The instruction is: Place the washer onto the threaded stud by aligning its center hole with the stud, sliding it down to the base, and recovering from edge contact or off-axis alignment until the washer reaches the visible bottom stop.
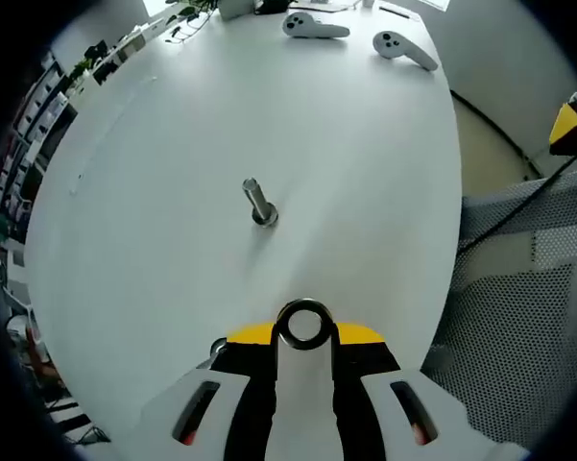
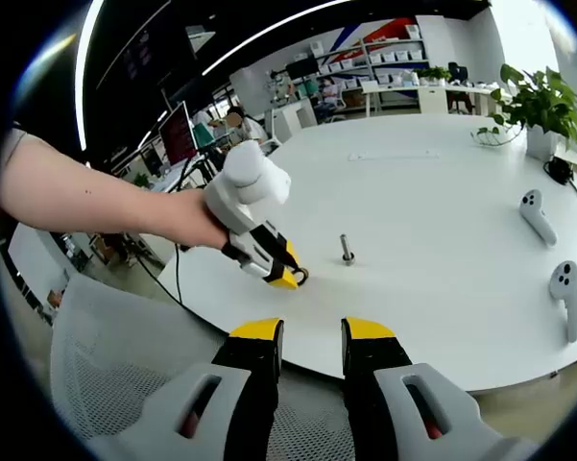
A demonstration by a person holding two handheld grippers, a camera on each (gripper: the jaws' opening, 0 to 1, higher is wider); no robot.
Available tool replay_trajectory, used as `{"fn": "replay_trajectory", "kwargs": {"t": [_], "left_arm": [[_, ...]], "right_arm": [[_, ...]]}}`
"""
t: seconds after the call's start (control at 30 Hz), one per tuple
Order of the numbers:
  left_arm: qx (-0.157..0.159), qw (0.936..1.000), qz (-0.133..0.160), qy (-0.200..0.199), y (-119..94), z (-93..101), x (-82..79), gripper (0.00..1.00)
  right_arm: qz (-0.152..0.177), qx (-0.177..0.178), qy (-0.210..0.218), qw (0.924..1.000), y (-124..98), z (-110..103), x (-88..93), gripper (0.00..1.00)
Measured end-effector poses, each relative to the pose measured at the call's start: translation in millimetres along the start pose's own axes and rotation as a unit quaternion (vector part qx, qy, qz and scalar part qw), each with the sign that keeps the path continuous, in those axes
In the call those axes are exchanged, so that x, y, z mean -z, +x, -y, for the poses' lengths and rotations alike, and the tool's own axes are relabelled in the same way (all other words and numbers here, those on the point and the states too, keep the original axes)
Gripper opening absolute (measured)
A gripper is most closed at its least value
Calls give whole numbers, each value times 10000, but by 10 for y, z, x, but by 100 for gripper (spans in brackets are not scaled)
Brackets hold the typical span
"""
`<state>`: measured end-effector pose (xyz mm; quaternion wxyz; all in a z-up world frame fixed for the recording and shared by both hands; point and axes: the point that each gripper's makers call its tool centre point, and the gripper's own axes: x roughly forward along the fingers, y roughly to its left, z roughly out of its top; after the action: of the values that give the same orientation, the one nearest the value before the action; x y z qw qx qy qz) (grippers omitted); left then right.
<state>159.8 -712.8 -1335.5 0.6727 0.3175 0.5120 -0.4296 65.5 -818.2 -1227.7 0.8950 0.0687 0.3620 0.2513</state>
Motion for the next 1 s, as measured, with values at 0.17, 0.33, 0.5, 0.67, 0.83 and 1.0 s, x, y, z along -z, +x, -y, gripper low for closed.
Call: {"fn": "replay_trajectory", "kwargs": {"t": [0.17,0.33,0.5,0.67,0.83,1.0], "left_arm": [[-36,9997,233,22,-166,-17,-87,19],[-133,9990,420,59,-375,-84,-161,19],[-285,9984,477,83,-542,-211,-167,19],[-377,9986,351,130,-638,-287,-65,19],[-524,9982,205,221,-647,-394,59,19],[-570,9982,118,129,-605,-483,147,19]], "right_arm": [[-2,12,10,10000,1,7,1,26],[-6,3,9,10000,1,2,3,26],[-15,-1,9,10000,2,1,7,26],[5,-1,14,10000,-1,-1,1,26],[-6,-7,17,10000,-1,-4,6,26],[-11,-7,18,10000,-4,-6,10,26]]}}
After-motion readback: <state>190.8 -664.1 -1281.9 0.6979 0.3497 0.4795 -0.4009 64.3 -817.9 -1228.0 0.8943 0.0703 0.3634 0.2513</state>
